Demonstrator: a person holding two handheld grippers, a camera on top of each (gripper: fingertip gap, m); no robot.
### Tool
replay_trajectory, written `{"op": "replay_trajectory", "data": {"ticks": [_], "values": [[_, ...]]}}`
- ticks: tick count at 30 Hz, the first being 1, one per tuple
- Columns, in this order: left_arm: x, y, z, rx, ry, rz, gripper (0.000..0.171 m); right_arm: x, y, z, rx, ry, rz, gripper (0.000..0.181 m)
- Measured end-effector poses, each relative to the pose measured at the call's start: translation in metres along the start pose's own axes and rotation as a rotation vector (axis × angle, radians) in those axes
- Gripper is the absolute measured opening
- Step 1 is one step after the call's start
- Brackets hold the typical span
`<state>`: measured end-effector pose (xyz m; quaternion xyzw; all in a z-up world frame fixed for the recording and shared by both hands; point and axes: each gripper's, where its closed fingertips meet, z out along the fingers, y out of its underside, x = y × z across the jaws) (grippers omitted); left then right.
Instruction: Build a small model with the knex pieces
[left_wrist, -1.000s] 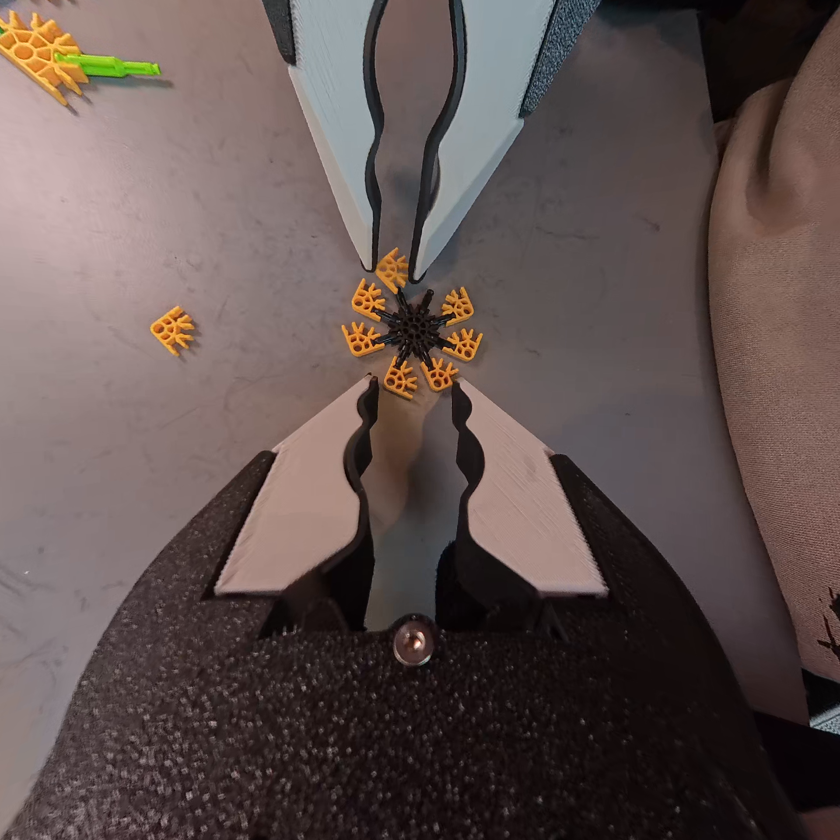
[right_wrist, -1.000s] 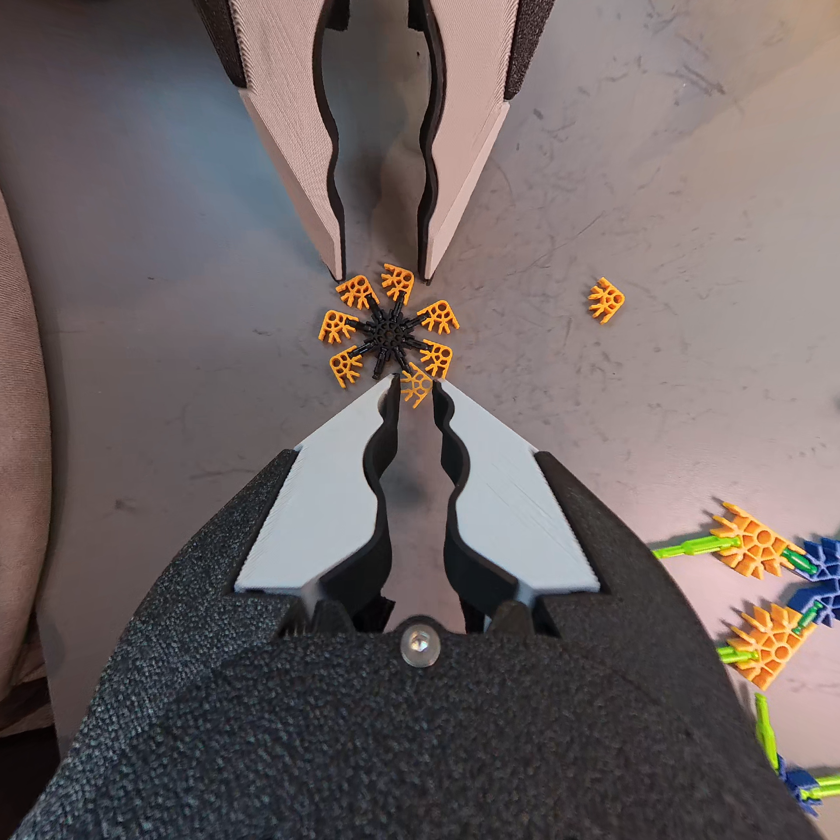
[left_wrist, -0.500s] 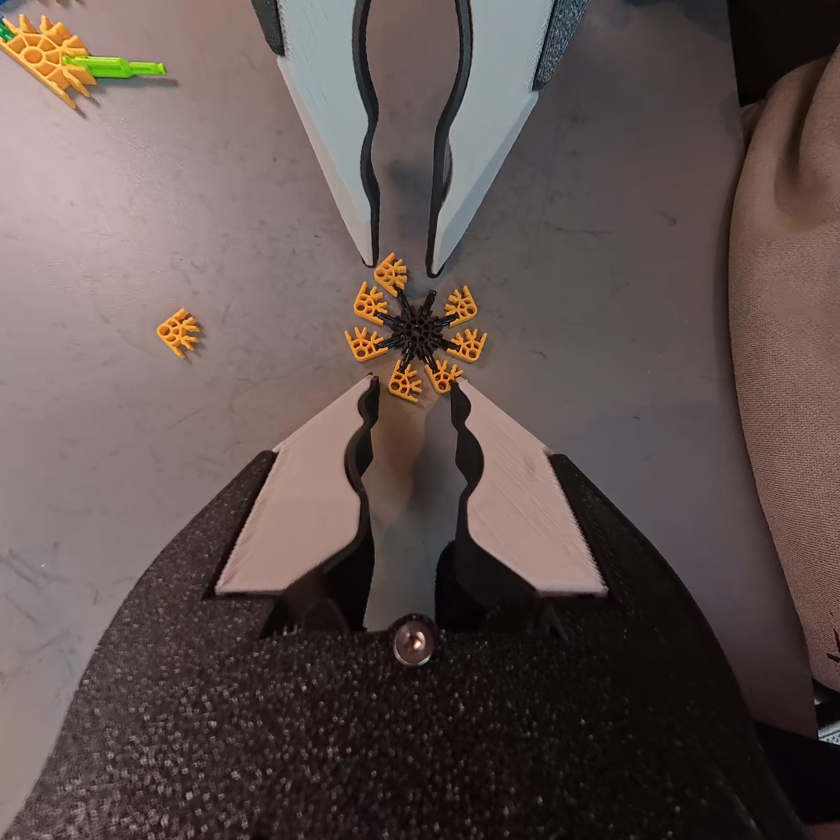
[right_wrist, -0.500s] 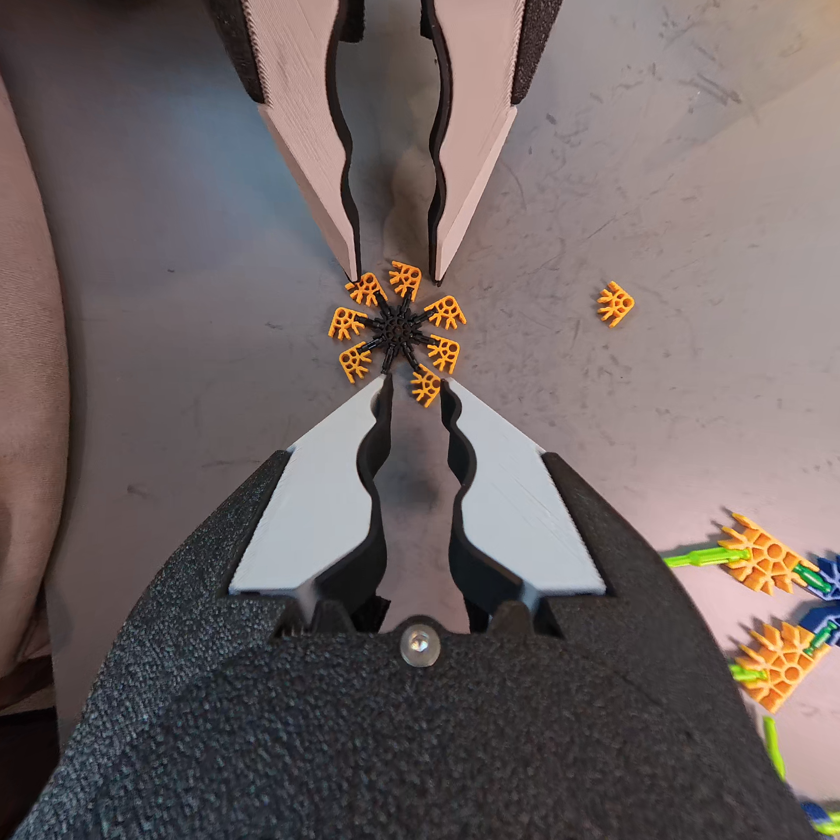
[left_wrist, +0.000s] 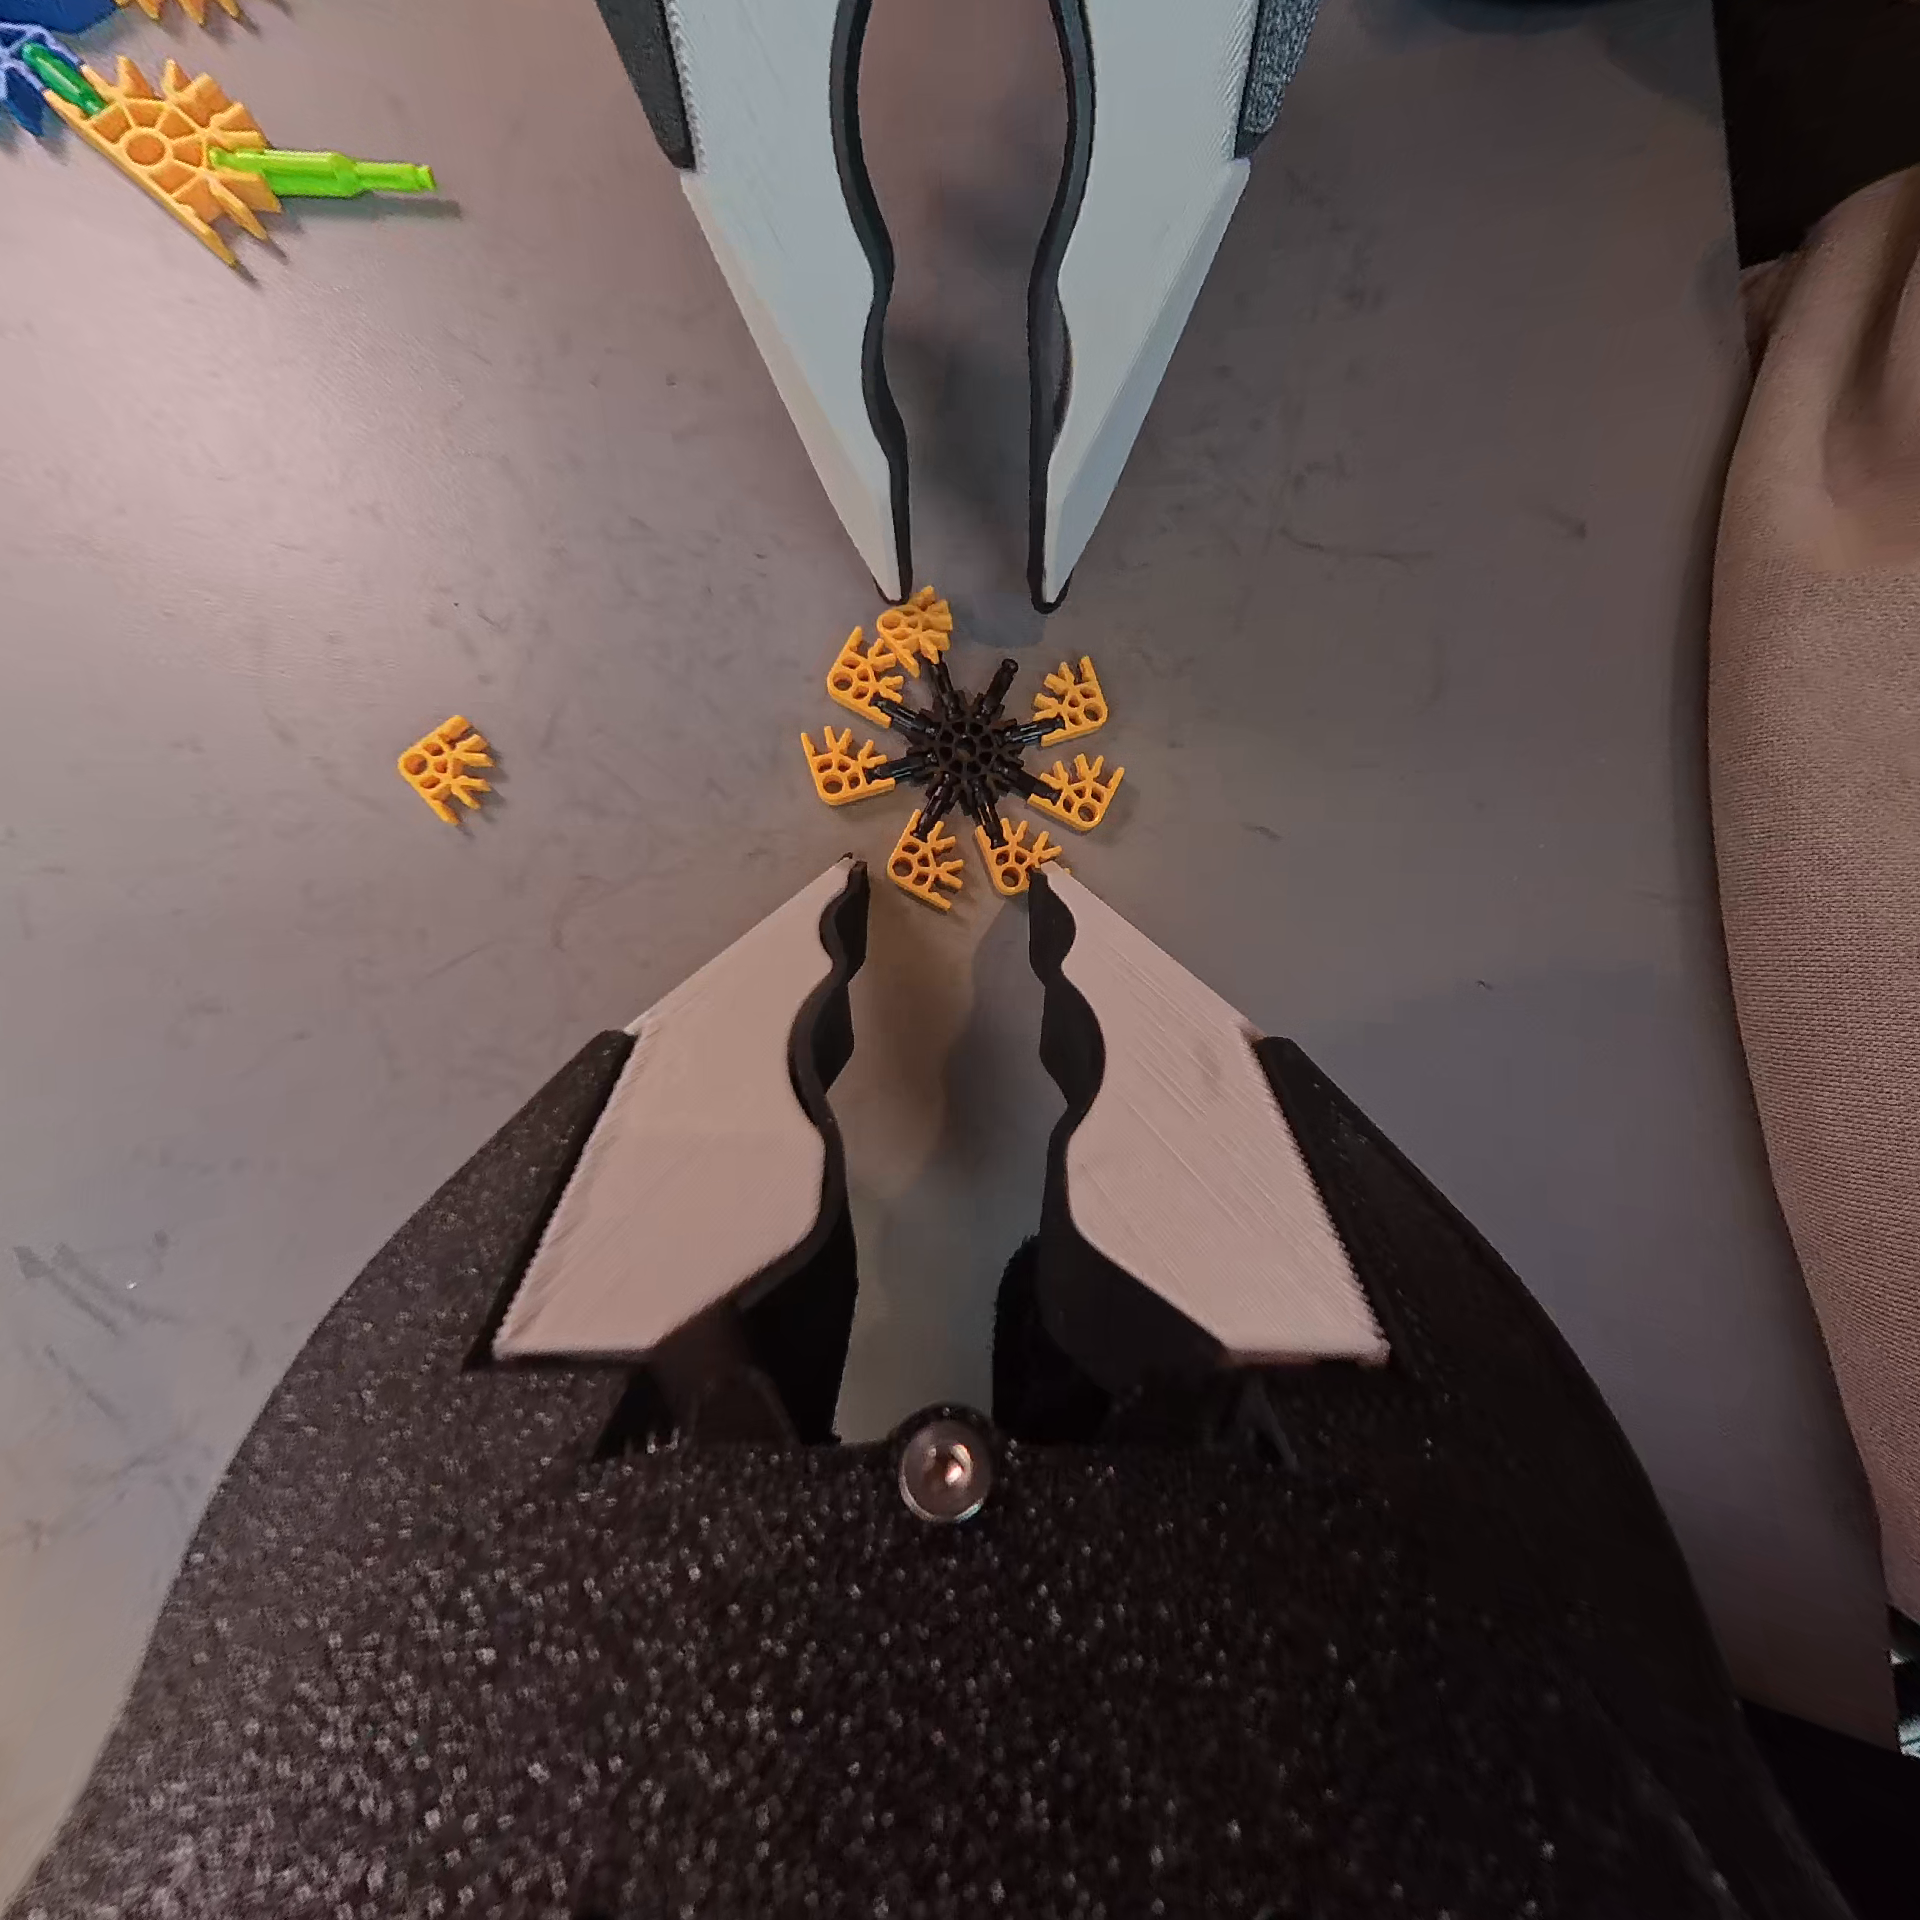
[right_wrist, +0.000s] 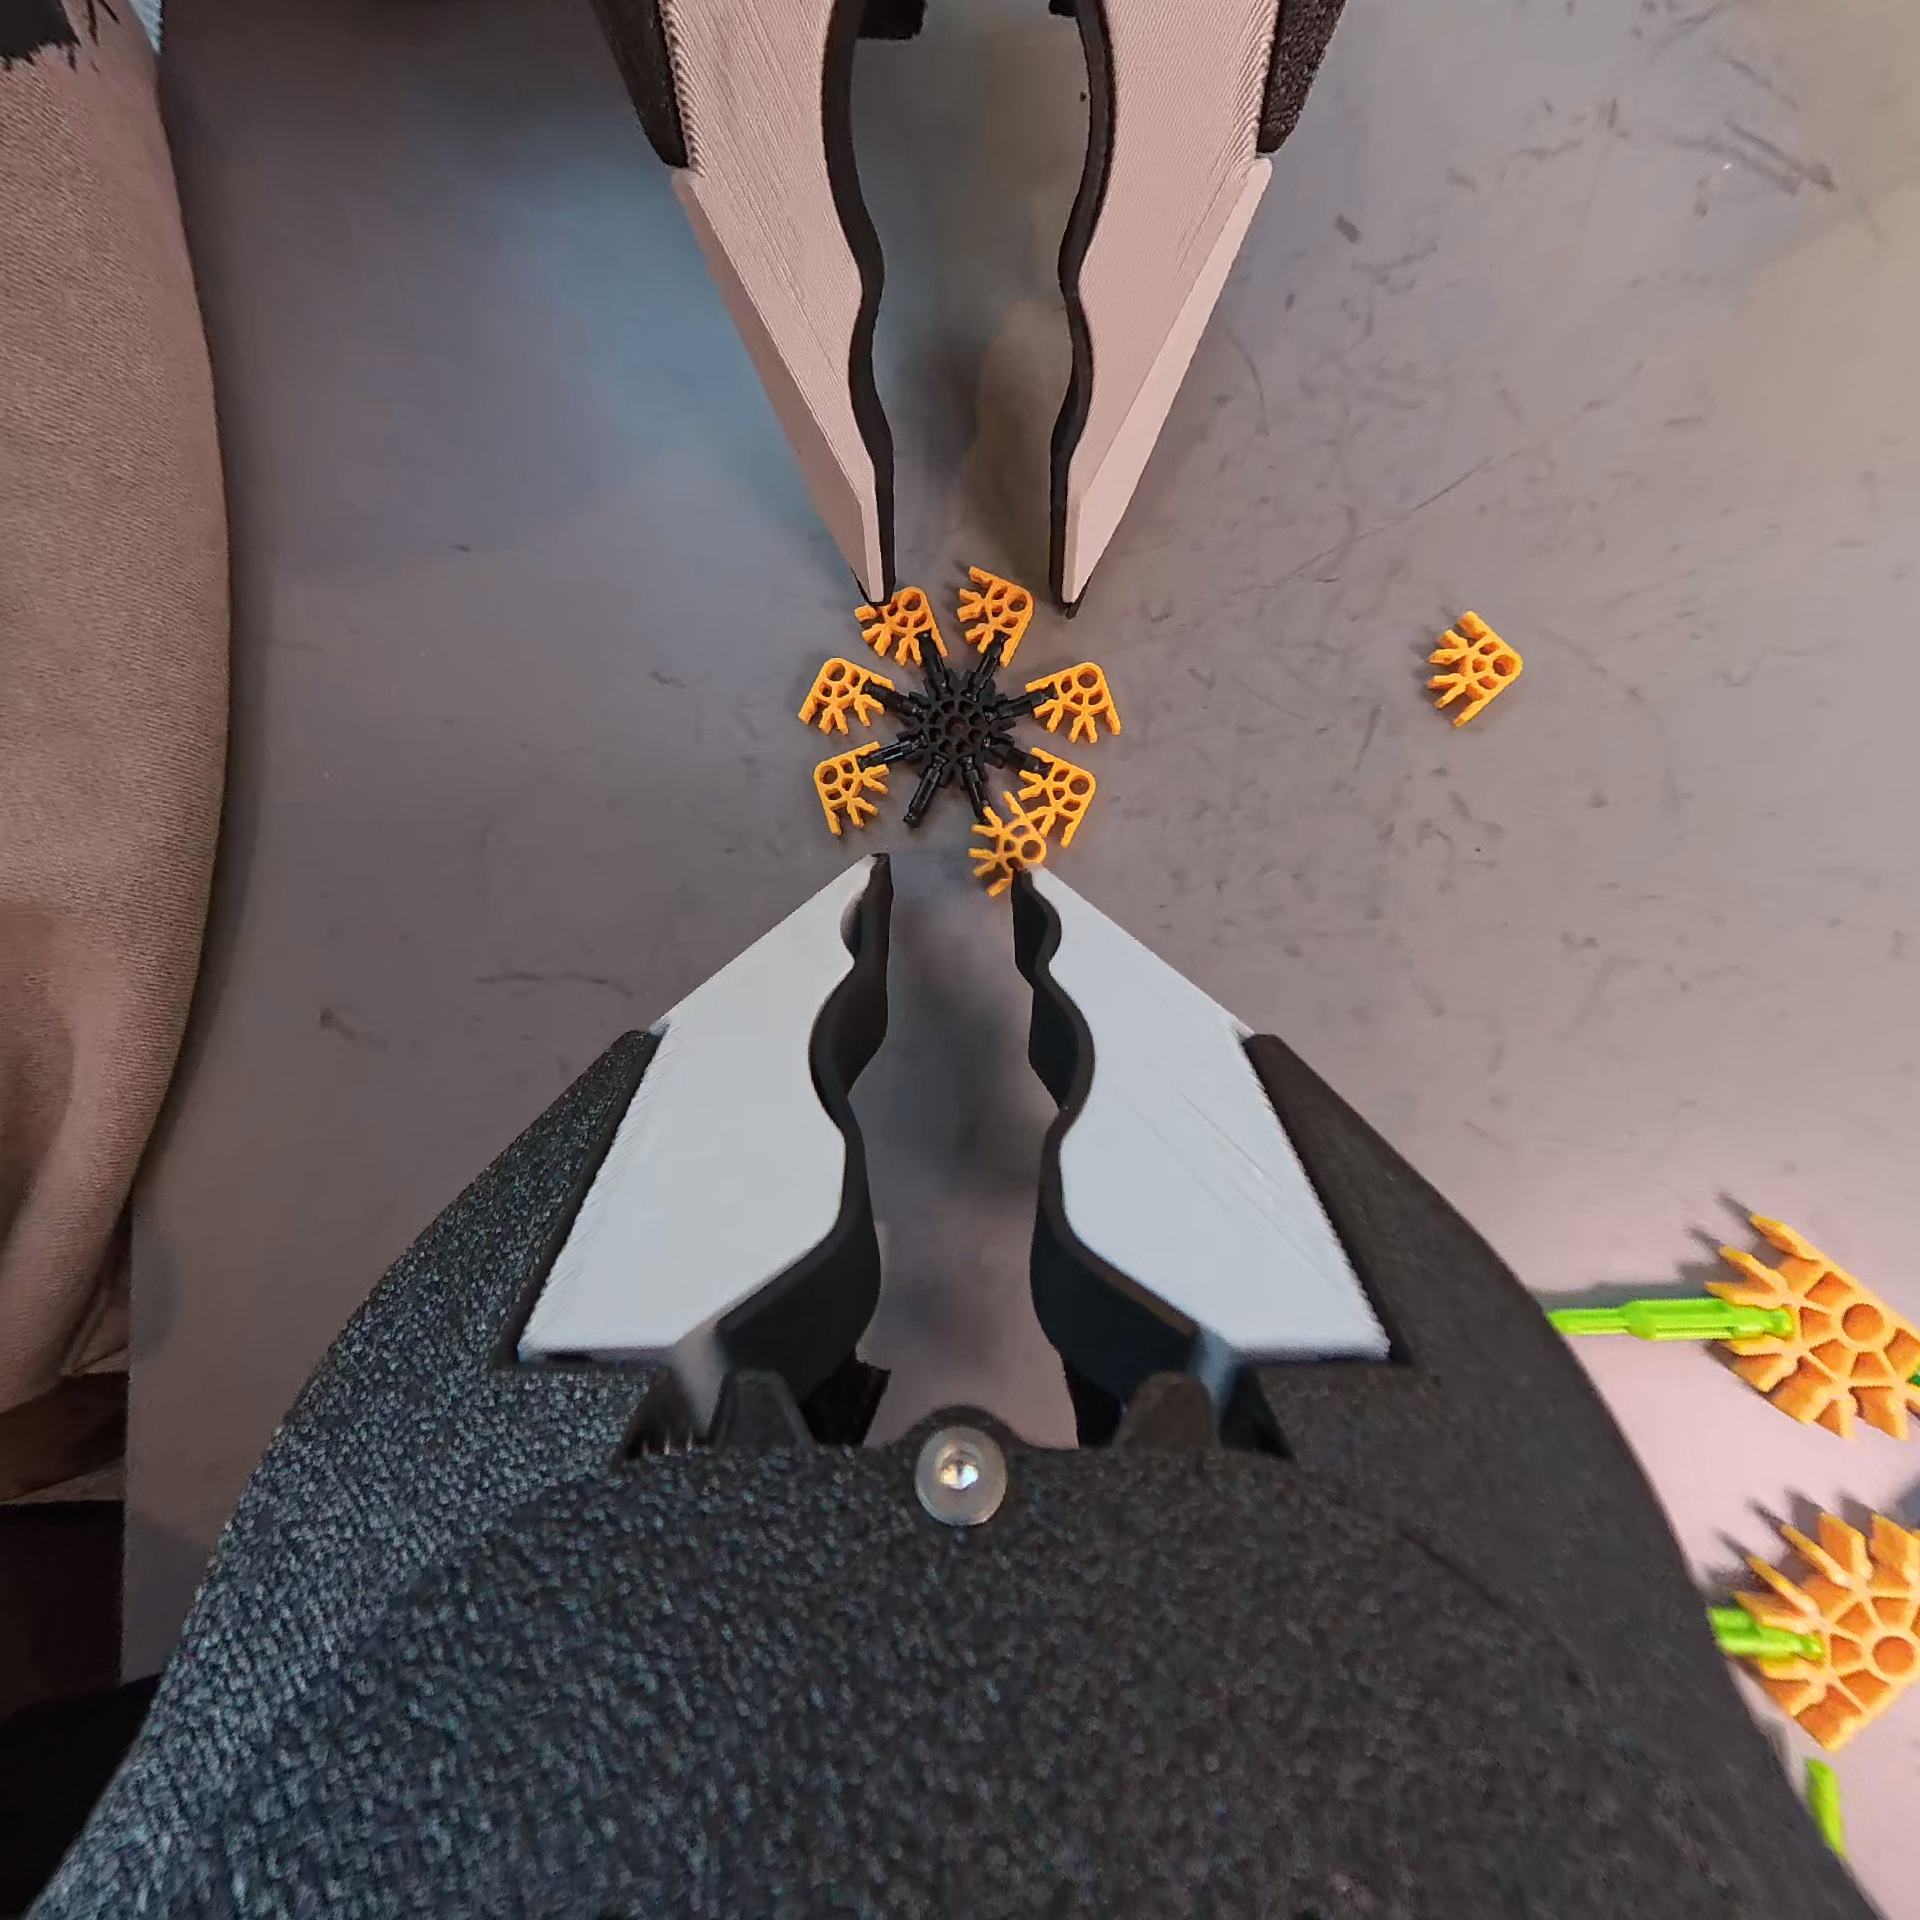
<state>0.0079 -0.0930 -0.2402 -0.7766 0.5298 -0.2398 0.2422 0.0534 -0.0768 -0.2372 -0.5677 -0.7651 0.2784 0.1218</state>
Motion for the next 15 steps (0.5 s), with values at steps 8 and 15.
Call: {"op": "replay_trajectory", "data": {"ticks": [8, 15], "values": [[-0.001, 0.000, 0.000, 0.002, -0.002, -0.003, 0.031, 0.007, -0.005, -0.004, 0.046, 0.038, -0.033, 0.021], [-0.010, 0.002, -0.002, 0.001, -0.040, -0.023, 0.031, 0.008, -0.001, 0.001, 0.021, 0.048, -0.076, 0.019]]}}
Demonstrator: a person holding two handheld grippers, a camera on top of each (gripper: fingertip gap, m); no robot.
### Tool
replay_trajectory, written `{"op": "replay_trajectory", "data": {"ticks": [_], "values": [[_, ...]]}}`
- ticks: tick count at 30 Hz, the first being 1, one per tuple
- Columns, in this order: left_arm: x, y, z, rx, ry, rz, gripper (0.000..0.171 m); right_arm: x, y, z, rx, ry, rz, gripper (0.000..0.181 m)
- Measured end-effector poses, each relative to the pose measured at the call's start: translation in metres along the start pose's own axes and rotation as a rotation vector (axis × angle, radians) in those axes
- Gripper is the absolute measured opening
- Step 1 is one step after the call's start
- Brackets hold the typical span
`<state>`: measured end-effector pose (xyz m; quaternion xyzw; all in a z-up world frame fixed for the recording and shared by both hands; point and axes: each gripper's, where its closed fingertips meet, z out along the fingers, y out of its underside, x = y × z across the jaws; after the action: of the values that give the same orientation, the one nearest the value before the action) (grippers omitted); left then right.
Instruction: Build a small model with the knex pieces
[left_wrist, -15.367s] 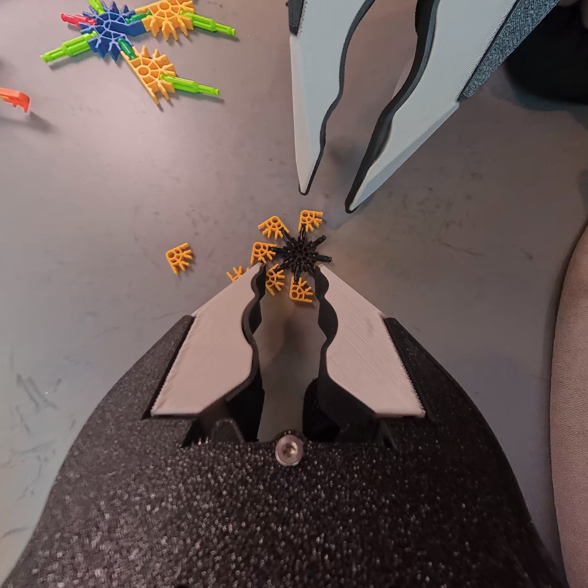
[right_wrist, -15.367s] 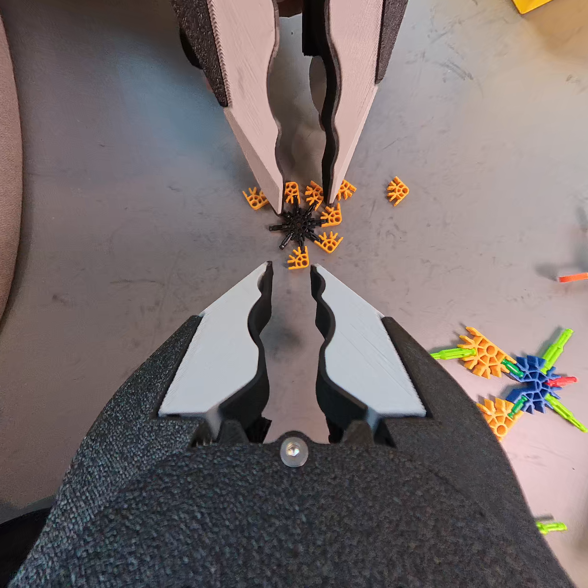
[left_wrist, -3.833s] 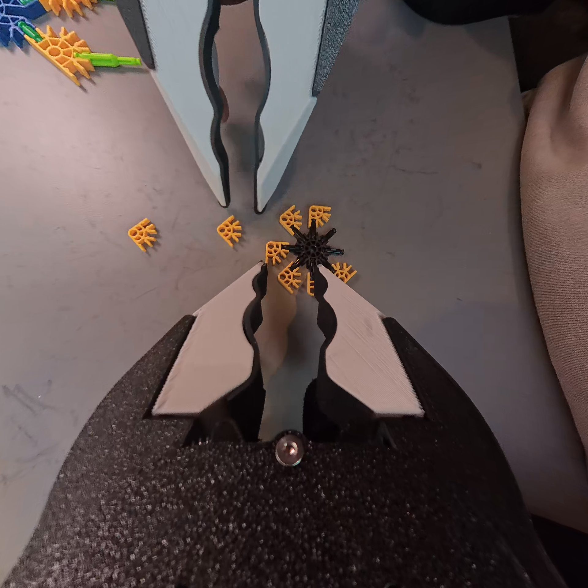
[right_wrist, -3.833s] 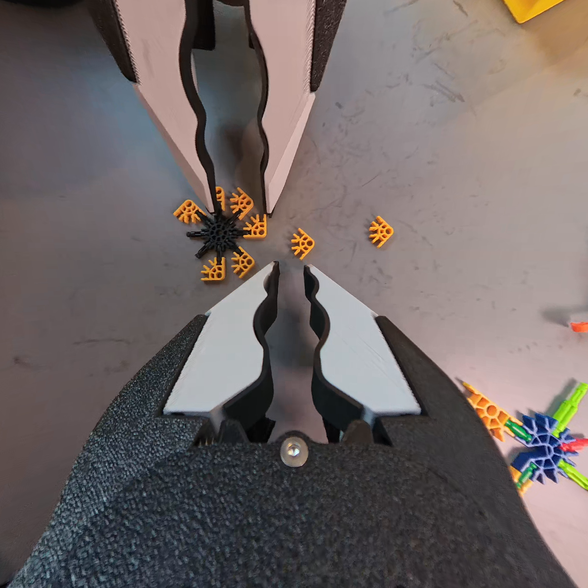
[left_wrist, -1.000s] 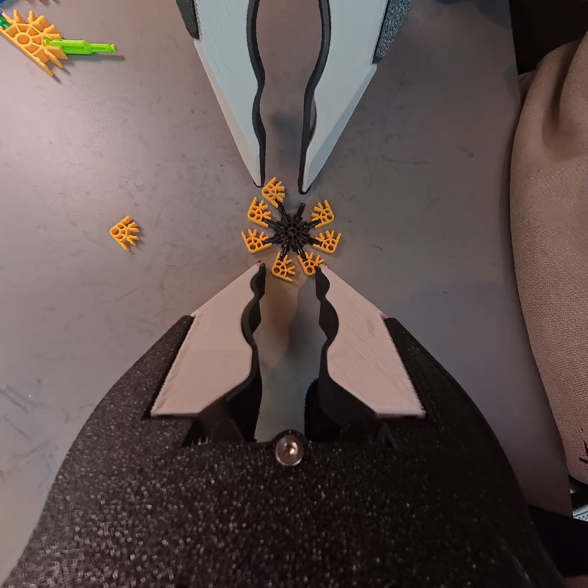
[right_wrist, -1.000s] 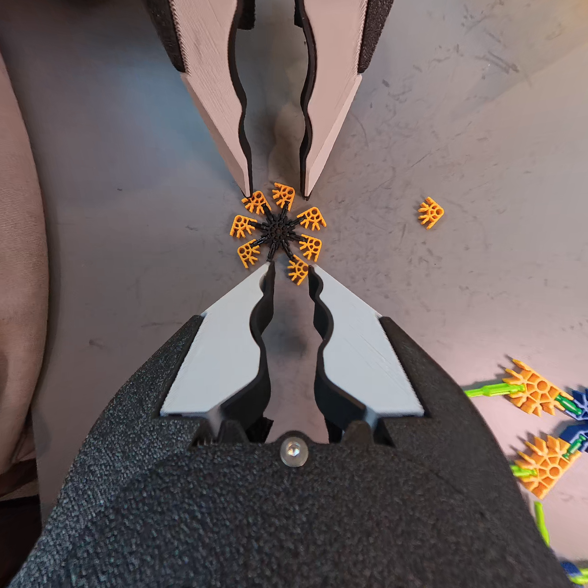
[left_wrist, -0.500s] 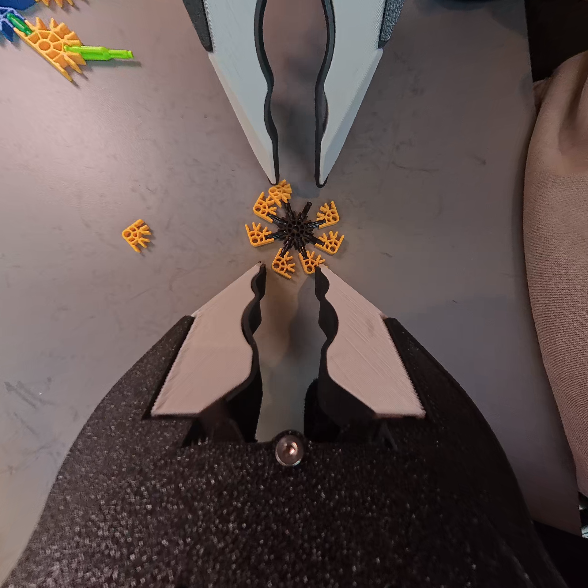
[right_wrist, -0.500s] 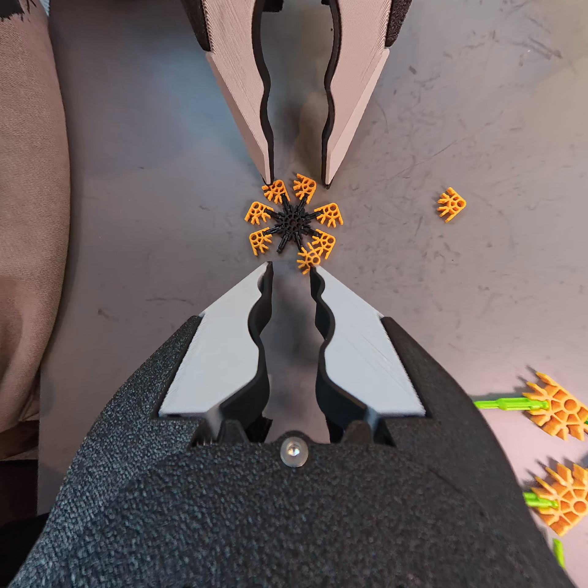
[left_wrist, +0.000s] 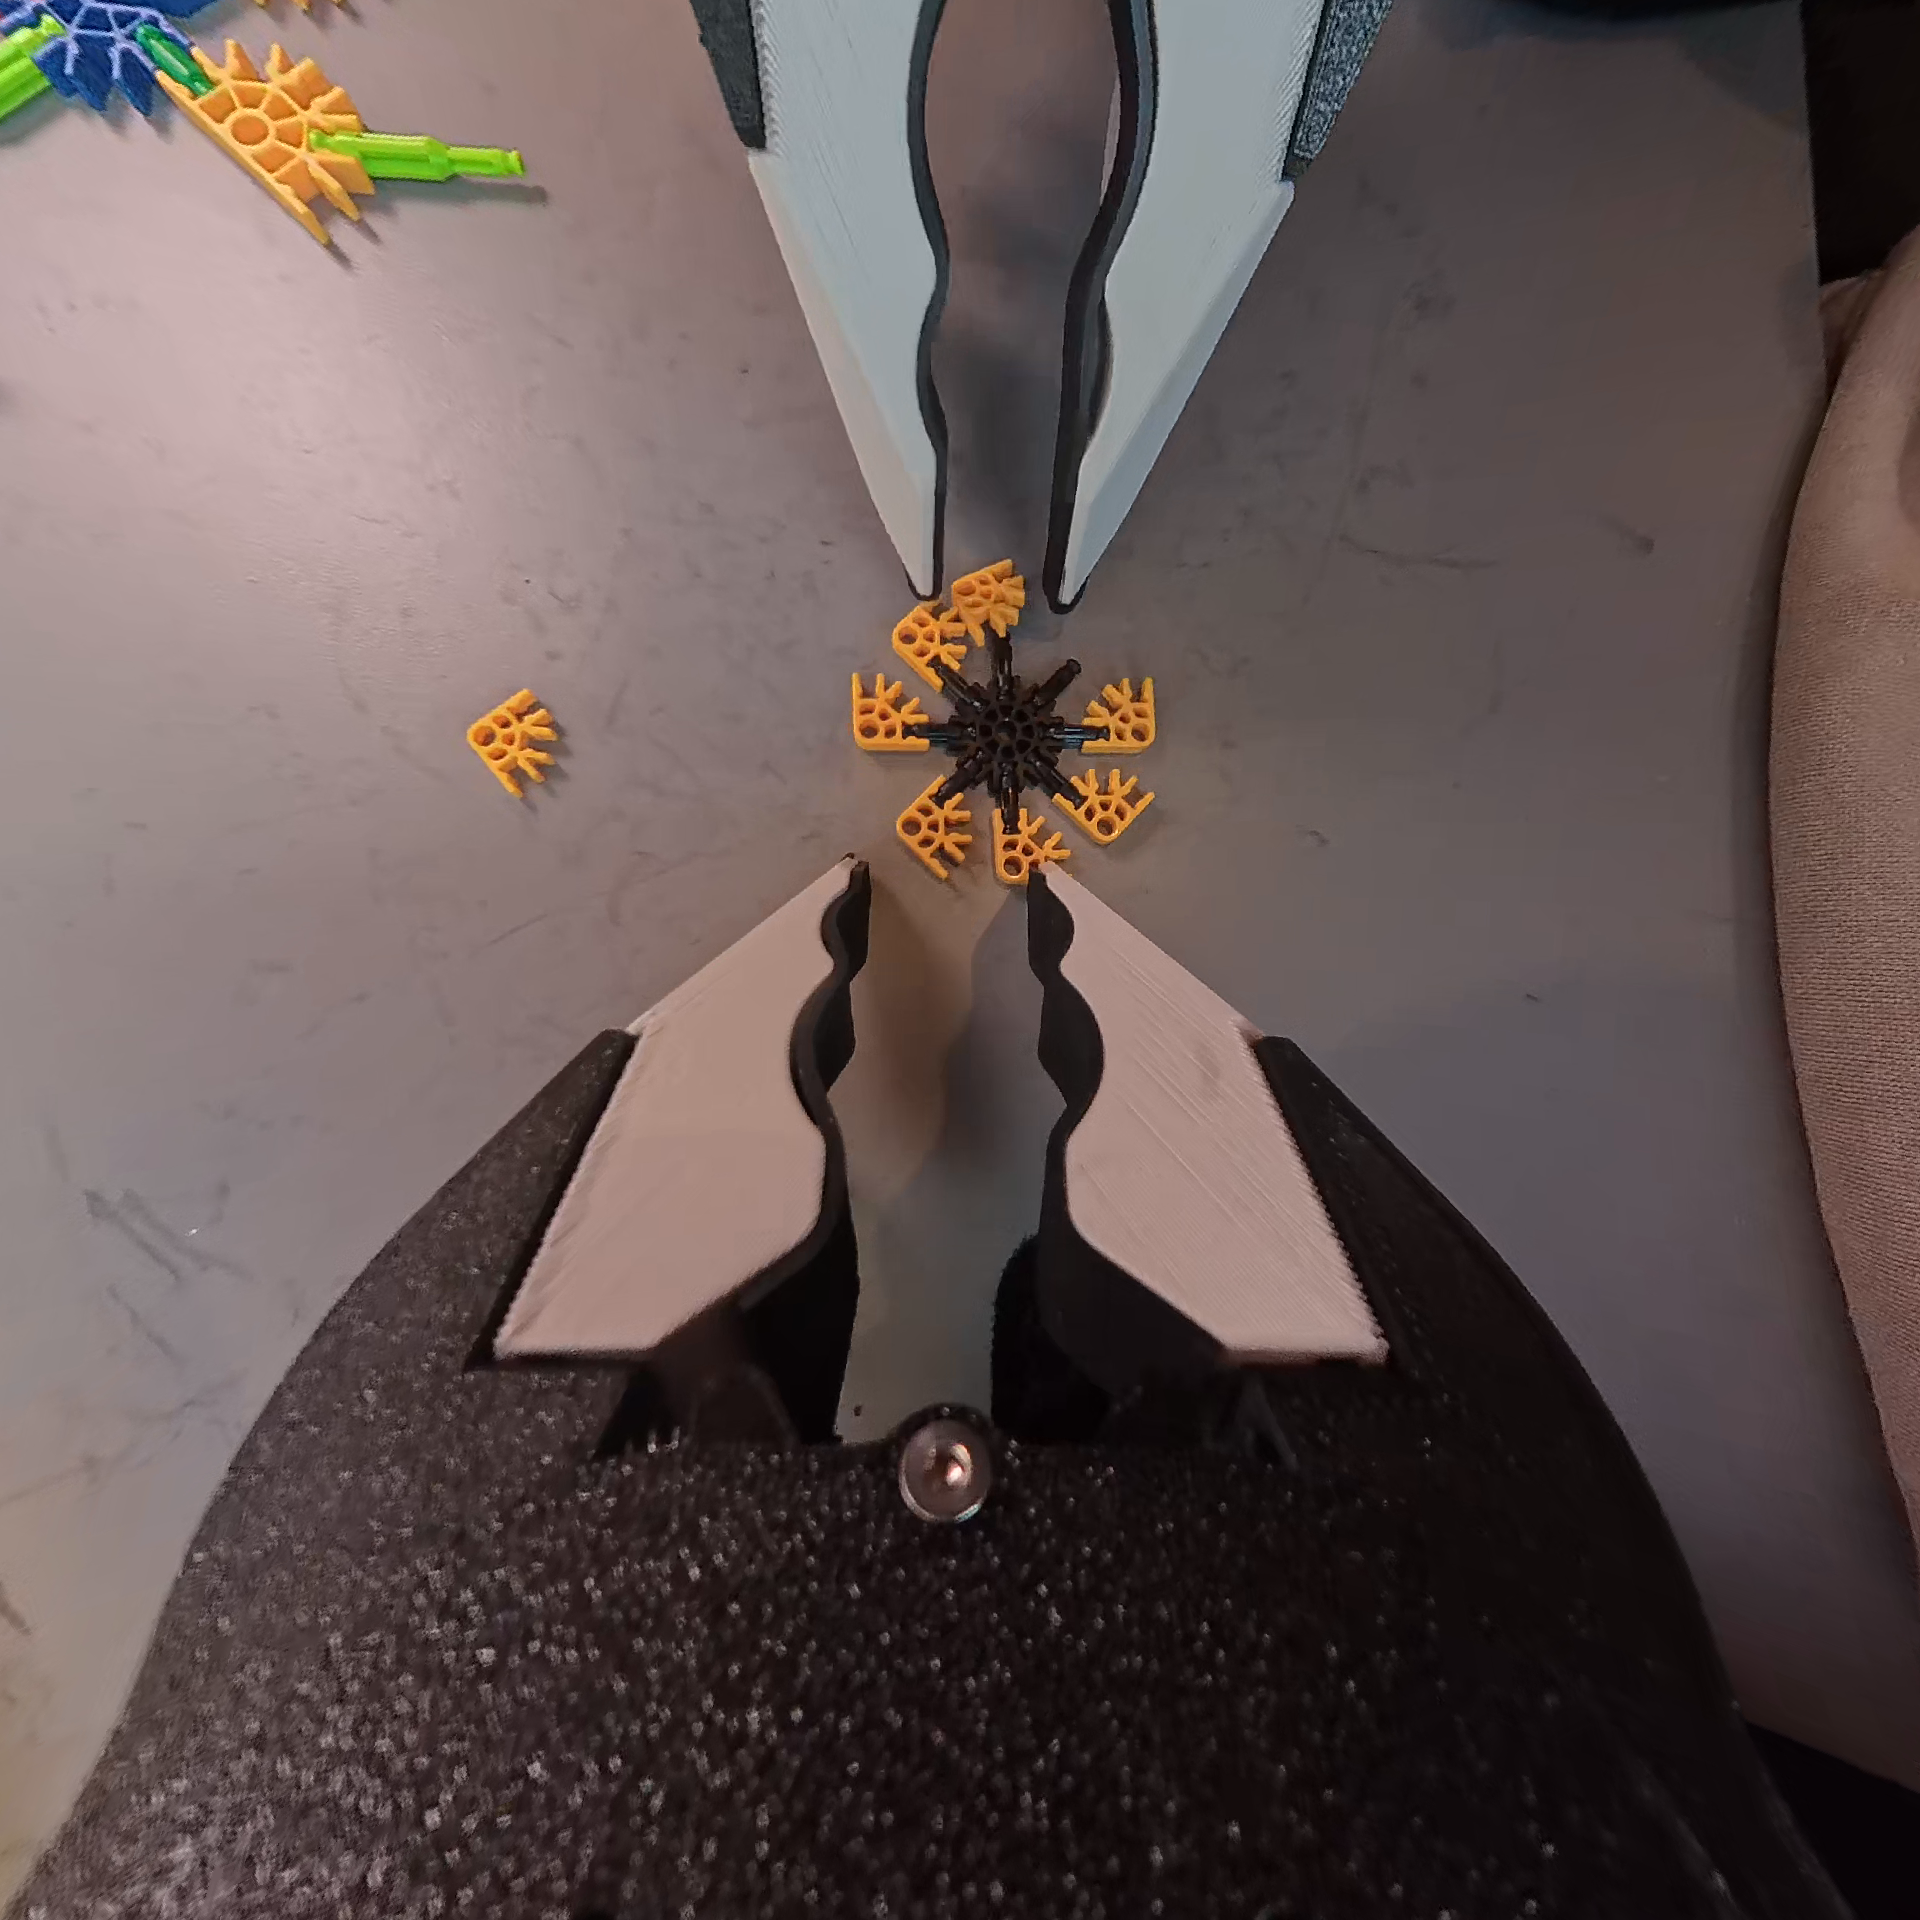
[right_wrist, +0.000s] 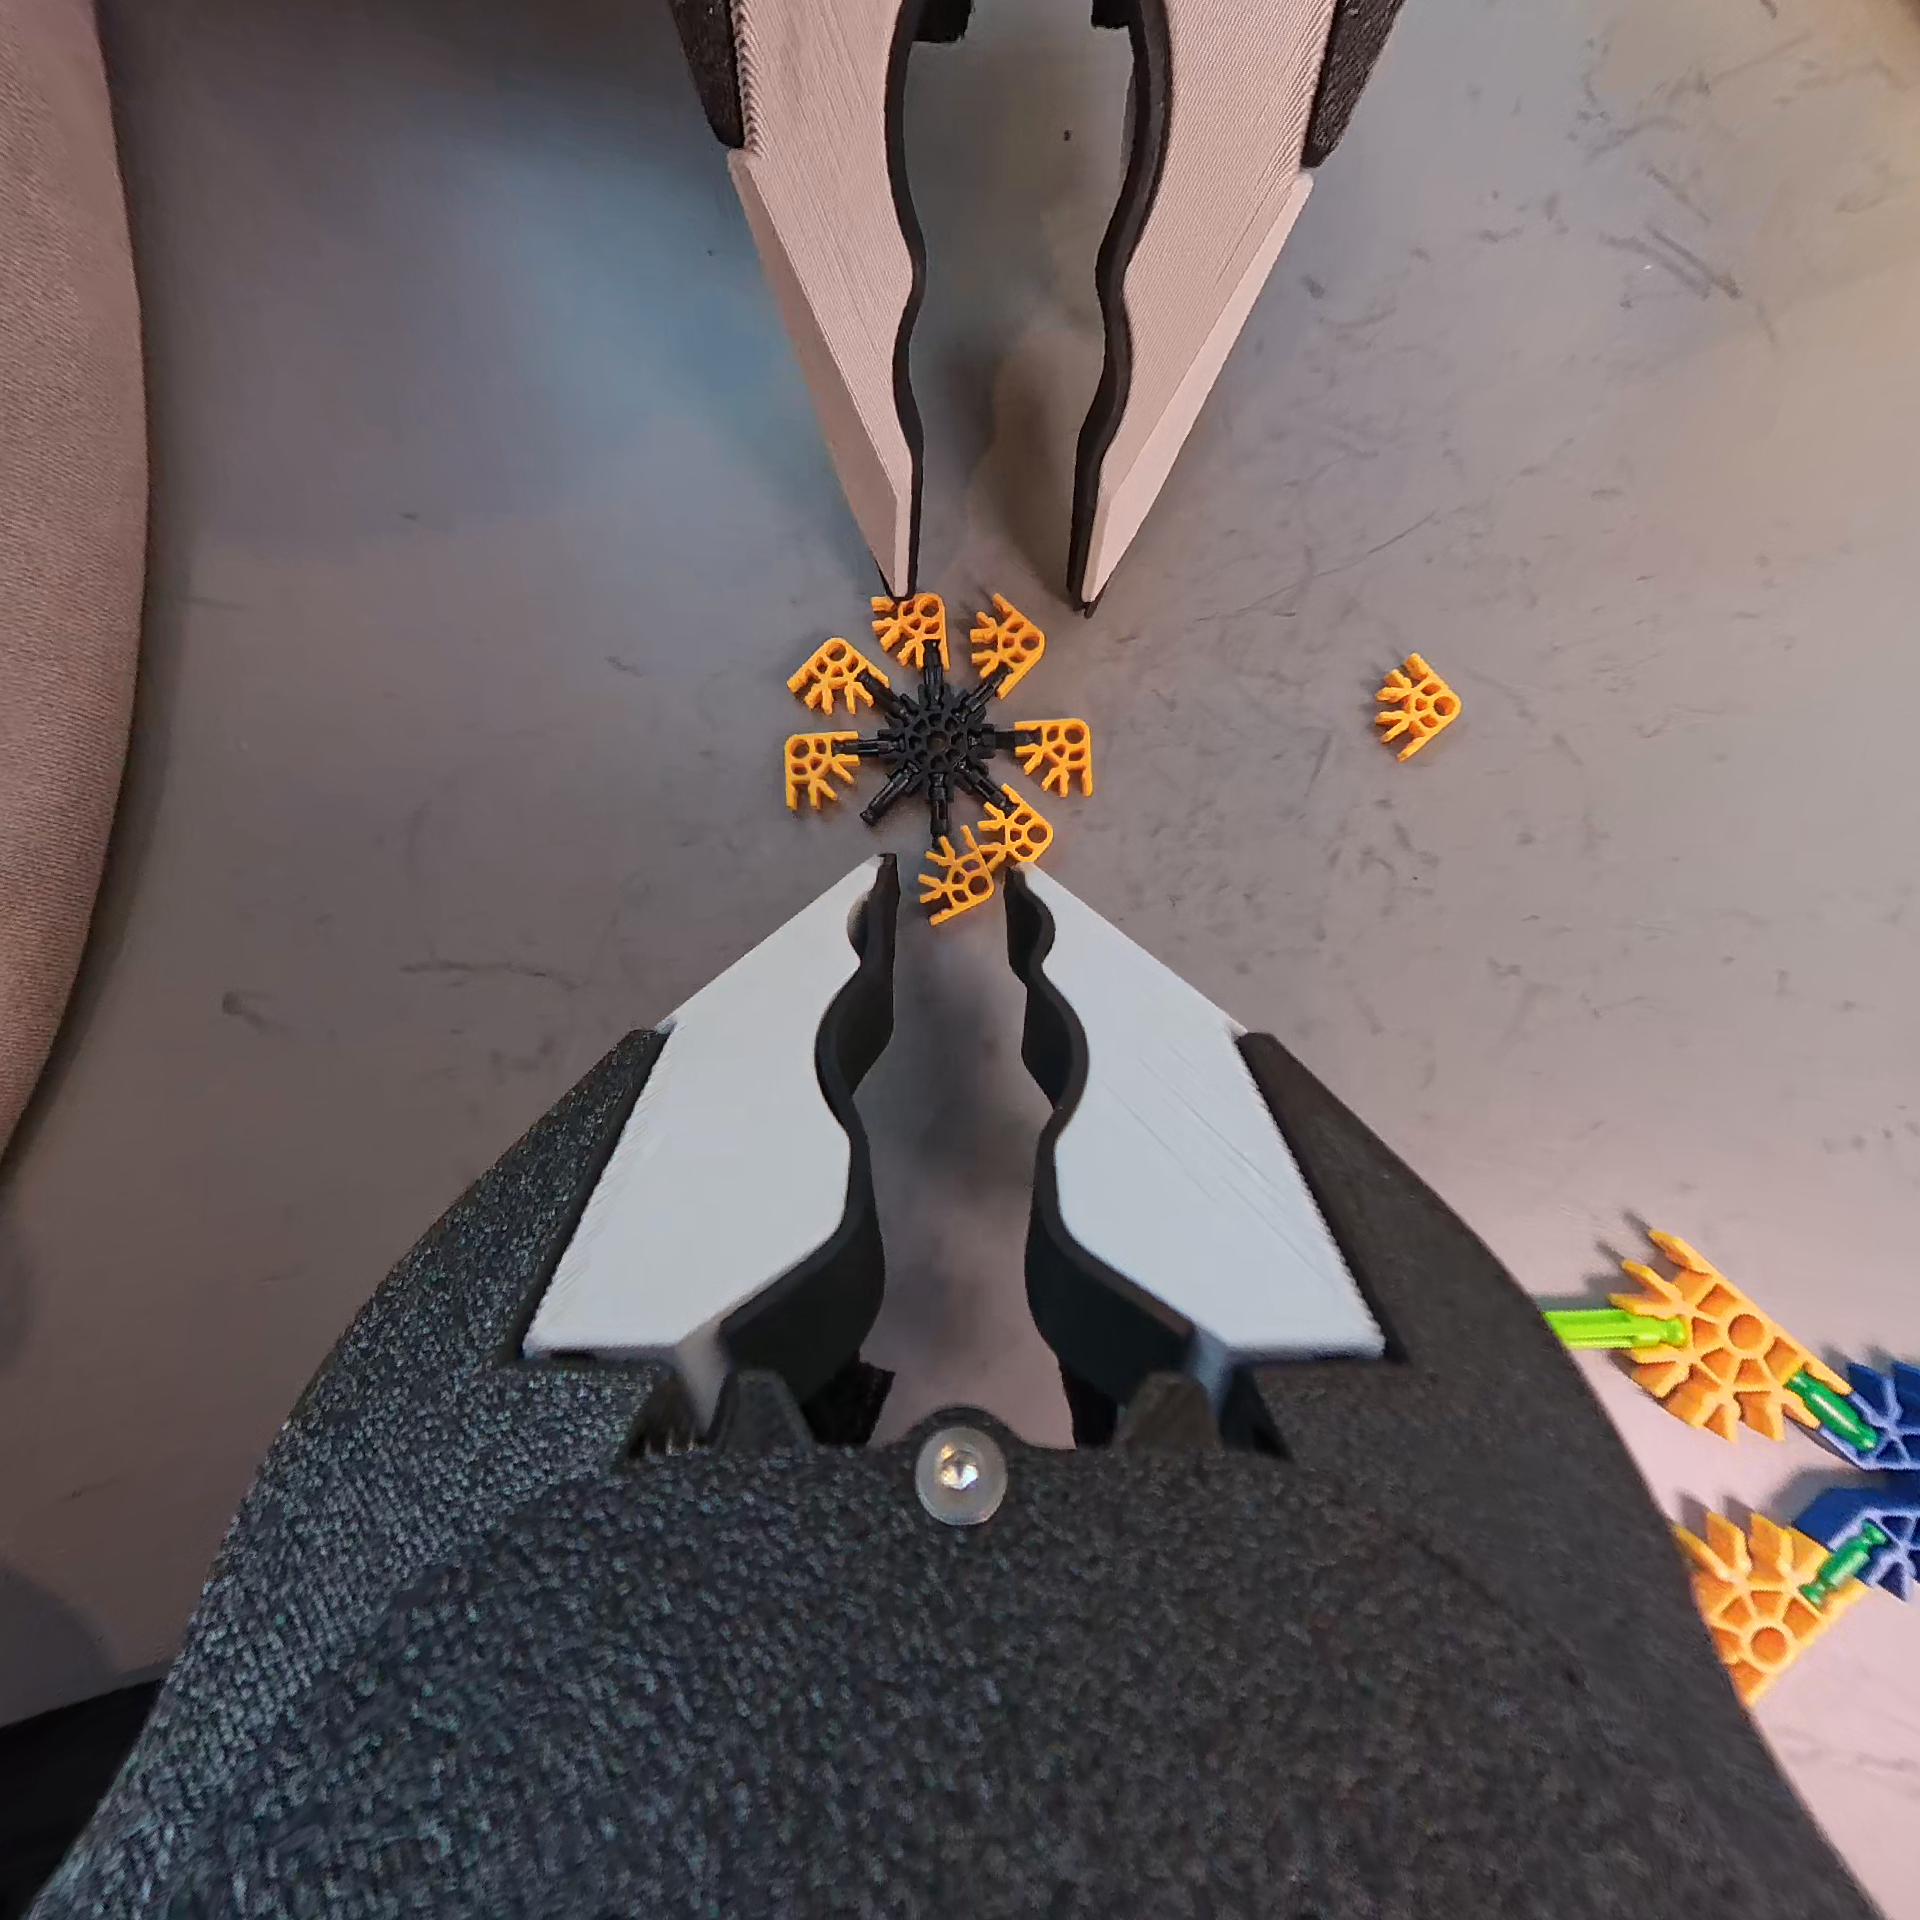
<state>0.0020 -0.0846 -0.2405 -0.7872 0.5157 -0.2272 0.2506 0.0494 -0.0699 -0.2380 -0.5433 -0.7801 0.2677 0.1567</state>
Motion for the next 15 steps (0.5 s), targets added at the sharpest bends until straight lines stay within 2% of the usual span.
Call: {"op": "replay_trajectory", "data": {"ticks": [8, 11, 15], "values": [[0.005, -0.001, -0.004, 0.025, 0.022, 0.048, 0.033, -0.013, 0.005, -0.003, -0.025, -0.044, -0.031, 0.014], [0.008, -0.007, -0.005, 0.061, 0.043, 0.056, 0.036, -0.010, 0.002, -0.006, -0.003, -0.028, -0.023, 0.016], [0.007, -0.005, 0.001, 0.047, 0.034, 0.069, 0.041, -0.007, 0.005, -0.005, -0.011, -0.020, -0.020, 0.018]]}}
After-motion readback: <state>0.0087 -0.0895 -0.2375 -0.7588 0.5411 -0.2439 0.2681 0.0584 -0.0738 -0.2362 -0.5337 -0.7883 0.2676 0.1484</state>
